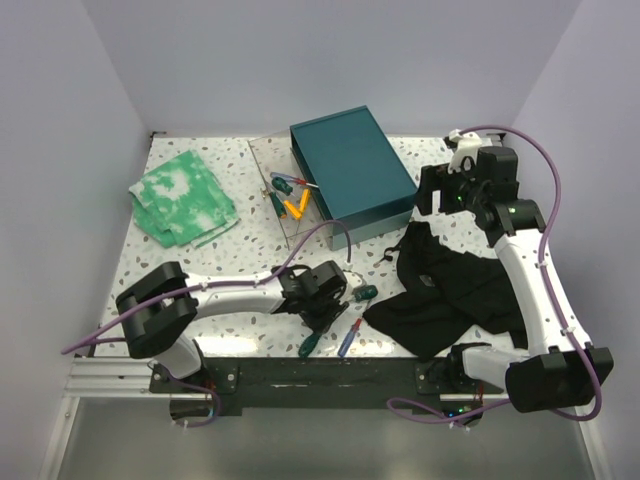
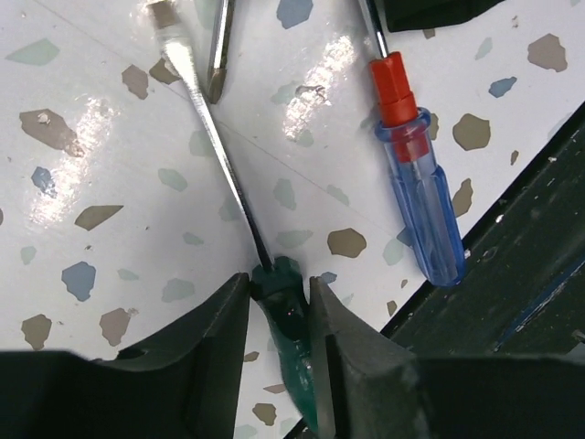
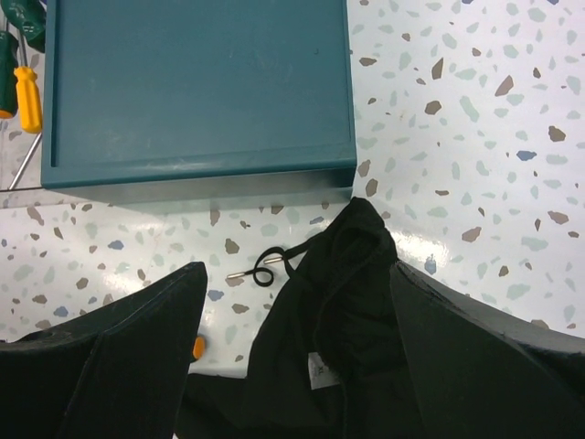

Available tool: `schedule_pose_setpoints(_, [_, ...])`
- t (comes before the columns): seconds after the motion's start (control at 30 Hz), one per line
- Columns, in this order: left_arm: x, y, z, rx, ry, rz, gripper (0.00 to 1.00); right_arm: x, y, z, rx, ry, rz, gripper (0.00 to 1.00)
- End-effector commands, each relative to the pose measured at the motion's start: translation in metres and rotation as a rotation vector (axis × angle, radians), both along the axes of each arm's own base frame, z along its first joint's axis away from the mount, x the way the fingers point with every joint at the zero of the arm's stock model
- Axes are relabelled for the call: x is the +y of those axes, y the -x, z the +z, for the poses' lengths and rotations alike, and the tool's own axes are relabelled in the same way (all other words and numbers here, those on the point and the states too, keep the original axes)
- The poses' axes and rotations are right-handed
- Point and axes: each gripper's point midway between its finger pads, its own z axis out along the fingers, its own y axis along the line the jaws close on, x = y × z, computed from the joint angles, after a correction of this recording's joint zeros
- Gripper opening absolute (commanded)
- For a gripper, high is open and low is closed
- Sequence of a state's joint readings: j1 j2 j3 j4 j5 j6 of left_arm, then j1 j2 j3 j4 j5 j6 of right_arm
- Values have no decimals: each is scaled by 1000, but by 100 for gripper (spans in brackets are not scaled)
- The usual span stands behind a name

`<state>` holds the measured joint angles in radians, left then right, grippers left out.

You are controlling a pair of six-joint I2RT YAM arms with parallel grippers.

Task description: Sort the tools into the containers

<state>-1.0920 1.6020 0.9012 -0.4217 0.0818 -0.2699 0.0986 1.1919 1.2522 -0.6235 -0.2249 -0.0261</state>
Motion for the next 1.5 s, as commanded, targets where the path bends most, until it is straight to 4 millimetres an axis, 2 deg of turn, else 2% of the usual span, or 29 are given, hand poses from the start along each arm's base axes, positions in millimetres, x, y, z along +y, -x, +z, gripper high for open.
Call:
schedule_pose_setpoints(0.0, [16, -1, -7, 45, -45, 37, 14, -1, -6, 9, -34, -16, -6, 85])
schedule_pose_setpoints(0.03, [15, 0, -7, 61, -32, 33, 4, -1, -5, 9, -34, -16, -6, 85])
schedule_pose_setpoints(0.07, [14, -4, -4, 58, -15, 37, 0, -2, -5, 9, -34, -17, -8, 85])
schedule_pose_setpoints(0.2, [4, -18, 27, -36, 64, -6, 0, -4, -5, 10, -36, -13, -16, 85])
schedule_pose_setpoints(0.23, [-1, -29, 48, -103, 99, -2, 0, -5, -6, 11, -38, -11, -18, 85])
schedule_pose_setpoints(0.27, [0, -36, 57, -134, 108, 6, 0, -5, -6, 11, -38, -11, -19, 85])
schedule_pose_setpoints(0.37, [-12, -47, 106, -208, 209, -46, 0, -5, -7, 11, -37, -13, -19, 85])
schedule_pose_setpoints(0.43, [-31, -45, 152, -246, 356, -139, 0, -6, -9, 12, -40, -14, -22, 85])
schedule_pose_setpoints(0.47, [-36, -48, 168, -281, 400, -155, 0, -6, -10, 11, -37, -13, -22, 85])
schedule_pose_setpoints(0.5, [-44, -56, 203, -365, 510, -148, 0, -6, -10, 10, -36, -14, -24, 85])
schedule_pose_setpoints(0.53, [-44, -63, 215, -416, 559, -124, 0, -6, -11, 10, -36, -18, -24, 85])
schedule_pose_setpoints(0.57, [-48, -86, 249, -522, 681, -47, 0, -5, -12, 11, -36, -22, -23, 85])
schedule_pose_setpoints(0.6, [-38, -96, 274, -597, 750, 27, 0, -5, -13, 14, -42, -23, -24, 85])
schedule_pose_setpoints(0.63, [-19, -126, 278, -676, 746, 178, 0, -7, -14, 15, -47, -24, -29, 85])
schedule_pose_setpoints(0.67, [-10, -143, 295, -716, 800, 293, 0, -6, -14, 17, -51, -25, -27, 85])
schedule_pose_setpoints(0.7, [-4, -160, 300, -727, 805, 376, 0, -7, -16, 20, -57, -26, -29, 85])
schedule_pose_setpoints(0.73, [18, -187, 305, -753, 792, 517, 0, -9, -17, 21, -58, -23, -37, 85])
schedule_pose_setpoints(0.8, [32, -216, 309, -674, 860, 704, 0, -9, -20, 23, -61, -23, -39, 85])
schedule_pose_setpoints(0.83, [52, -236, 310, -658, 891, 779, 0, -9, -20, 25, -64, -26, -39, 85])
schedule_pose_setpoints(0.87, [55, -244, 320, -614, 987, 827, 0, -9, -21, 25, -62, -25, -40, 85])
schedule_pose_setpoints(0.97, [65, -271, 307, -514, 1019, 896, 0, -9, -25, 26, -66, -29, -38, 85])
schedule_pose_setpoints(1.07, [66, -291, 289, -457, 976, 902, 0, -8, -25, 24, -54, -56, -51, 85])
schedule_pose_setpoints(1.1, [58, -299, 282, -424, 953, 876, 0, -8, -24, 22, -49, -57, -52, 85])
schedule_pose_setpoints(1.13, [59, -306, 276, -407, 927, 871, 24, -9, -24, 21, -50, -57, -53, 85])
schedule_pose_setpoints(1.17, [58, -307, 262, -366, 865, 862, 36, -8, -23, 20, -47, -59, -51, 85])
schedule_pose_setpoints(1.23, [55, -315, 267, -361, 869, 832, 52, -9, -21, 16, -38, -61, -54, 85])
schedule_pose_setpoints(1.27, [56, -314, 288, -421, 917, 797, 54, -10, -19, 15, -38, -61, -56, 85])
schedule_pose_setpoints(1.37, [48, -304, 308, -463, 926, 706, 57, -13, -14, 10, -32, -58, -62, 85])
schedule_pose_setpoints(1.47, [26, -279, 303, -470, 876, 561, 57, -15, -11, 5, -20, -64, -69, 85])
